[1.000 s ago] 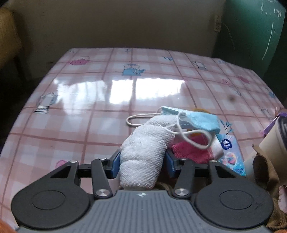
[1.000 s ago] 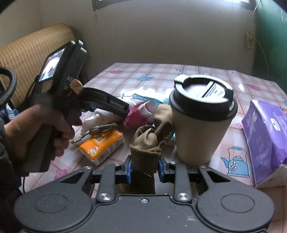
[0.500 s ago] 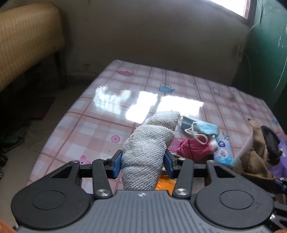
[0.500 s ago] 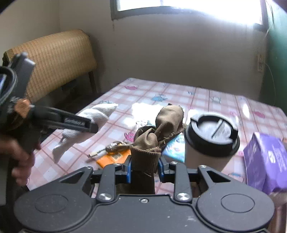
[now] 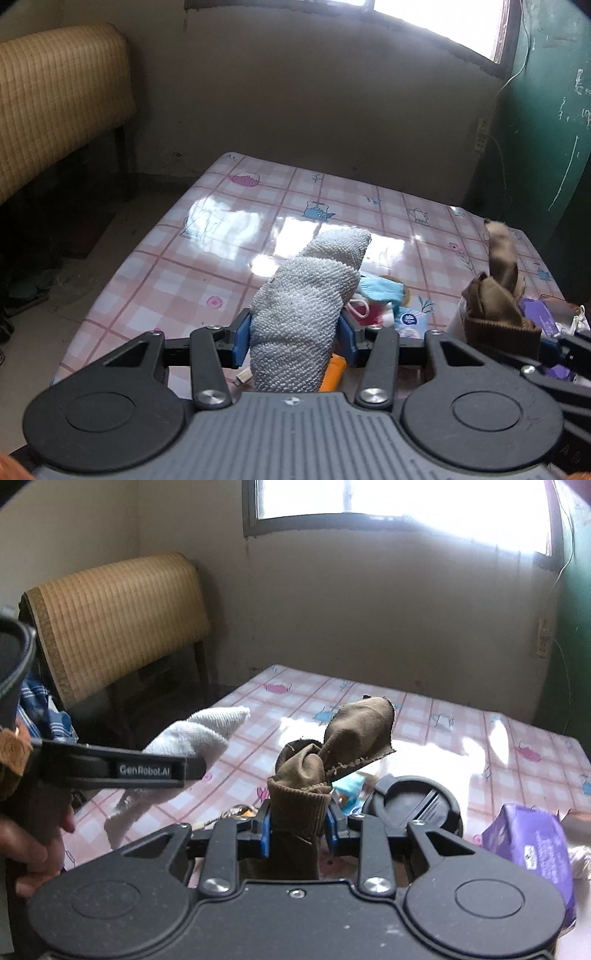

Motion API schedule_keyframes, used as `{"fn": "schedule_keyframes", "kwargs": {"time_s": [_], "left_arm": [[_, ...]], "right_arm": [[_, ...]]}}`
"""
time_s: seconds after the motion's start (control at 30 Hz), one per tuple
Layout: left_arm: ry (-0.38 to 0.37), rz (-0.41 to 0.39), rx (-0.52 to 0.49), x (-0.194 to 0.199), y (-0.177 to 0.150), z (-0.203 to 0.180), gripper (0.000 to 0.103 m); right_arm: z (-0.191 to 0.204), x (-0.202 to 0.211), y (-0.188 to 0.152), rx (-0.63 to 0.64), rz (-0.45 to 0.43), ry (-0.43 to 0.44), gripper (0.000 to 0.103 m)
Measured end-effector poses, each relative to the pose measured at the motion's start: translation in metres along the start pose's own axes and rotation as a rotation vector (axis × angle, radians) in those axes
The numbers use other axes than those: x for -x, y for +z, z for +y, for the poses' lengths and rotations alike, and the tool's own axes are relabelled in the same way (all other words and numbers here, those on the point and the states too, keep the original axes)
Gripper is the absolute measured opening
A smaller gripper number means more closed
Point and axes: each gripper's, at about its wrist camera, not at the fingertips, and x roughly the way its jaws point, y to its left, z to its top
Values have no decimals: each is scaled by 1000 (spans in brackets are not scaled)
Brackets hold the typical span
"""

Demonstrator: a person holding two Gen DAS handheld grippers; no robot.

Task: Organize soft objects
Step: 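Carry white sock in left tool and brown sock in right tool to box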

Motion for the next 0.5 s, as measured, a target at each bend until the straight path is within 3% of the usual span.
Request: {"fn": "schedule_keyframes", "kwargs": {"time_s": [0.5], "left_arm": [[-30, -13, -19, 2, 5, -17, 49]], "right_arm": [[-11, 10, 9, 16, -5, -11, 34]]}}
